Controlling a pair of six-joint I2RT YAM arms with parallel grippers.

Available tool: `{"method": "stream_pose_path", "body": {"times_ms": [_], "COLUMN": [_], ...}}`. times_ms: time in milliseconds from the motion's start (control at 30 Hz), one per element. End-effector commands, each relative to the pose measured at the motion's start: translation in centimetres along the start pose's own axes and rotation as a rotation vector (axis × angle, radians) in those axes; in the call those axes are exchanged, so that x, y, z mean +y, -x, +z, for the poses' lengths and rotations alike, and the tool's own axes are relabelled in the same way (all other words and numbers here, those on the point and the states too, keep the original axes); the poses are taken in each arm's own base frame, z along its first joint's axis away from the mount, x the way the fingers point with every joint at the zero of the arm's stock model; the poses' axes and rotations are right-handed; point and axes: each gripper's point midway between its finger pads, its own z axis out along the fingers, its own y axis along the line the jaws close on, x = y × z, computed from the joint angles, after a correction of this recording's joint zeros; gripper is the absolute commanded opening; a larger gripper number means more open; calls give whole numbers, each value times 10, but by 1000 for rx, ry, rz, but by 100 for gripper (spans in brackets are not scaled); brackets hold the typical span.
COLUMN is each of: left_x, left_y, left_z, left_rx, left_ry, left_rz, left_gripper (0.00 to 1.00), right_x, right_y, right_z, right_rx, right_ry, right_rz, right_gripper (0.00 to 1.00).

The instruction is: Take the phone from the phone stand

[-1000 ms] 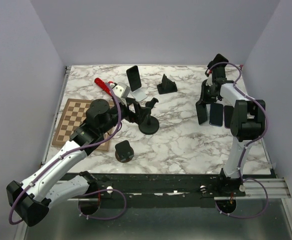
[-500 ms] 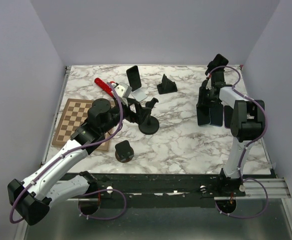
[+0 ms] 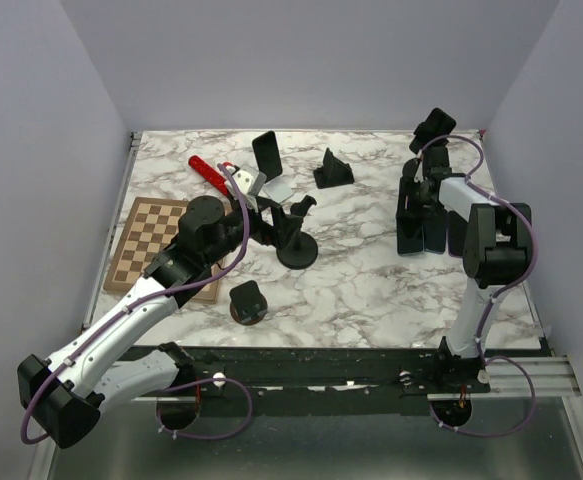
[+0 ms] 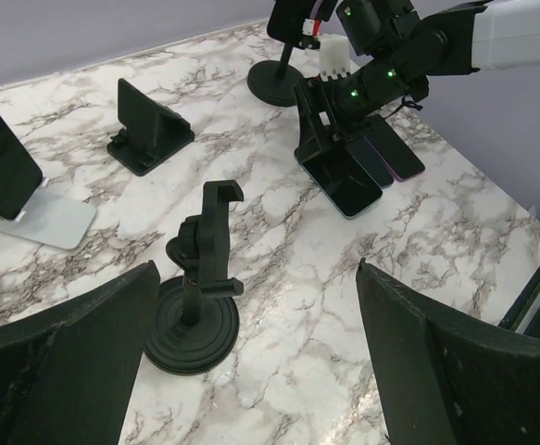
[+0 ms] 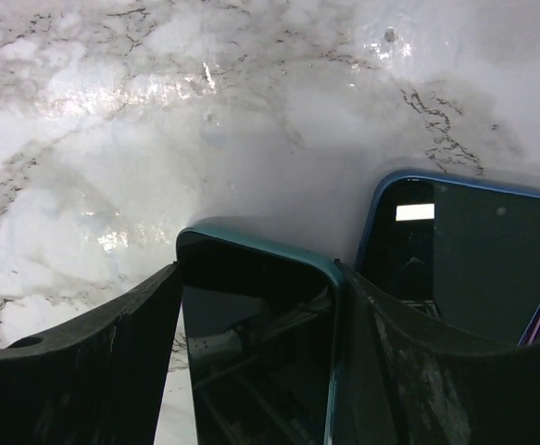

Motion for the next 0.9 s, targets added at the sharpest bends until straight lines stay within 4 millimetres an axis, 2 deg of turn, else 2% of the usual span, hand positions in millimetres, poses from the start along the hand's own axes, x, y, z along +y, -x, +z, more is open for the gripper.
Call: {"method": "stream_pose_path", "body": {"times_ms": [0, 267, 433, 700, 867], "left_x": [1, 4, 5, 4, 3], "left_y": [11, 11, 10, 11, 11], "left_z": [-1, 0, 0, -1, -1], "left_rx": [-25, -25, -23, -25, -27], "left_ry": [17, 24, 25, 22, 20], "left_rz": [17, 18, 18, 18, 17], "left_gripper": [95, 95, 95, 95, 95], "right_x": [-8, 9, 11, 13, 15], "right_y": [-18, -17, -13, -6, -12], "right_z": [-6, -13, -19, -33, -38], "right_rx": [41, 30, 10, -22, 7], "right_ry": [-32, 44, 38, 11, 18], "right_rz": [4, 23, 22, 17, 23], "right_gripper": [73, 76, 86, 86, 85]}}
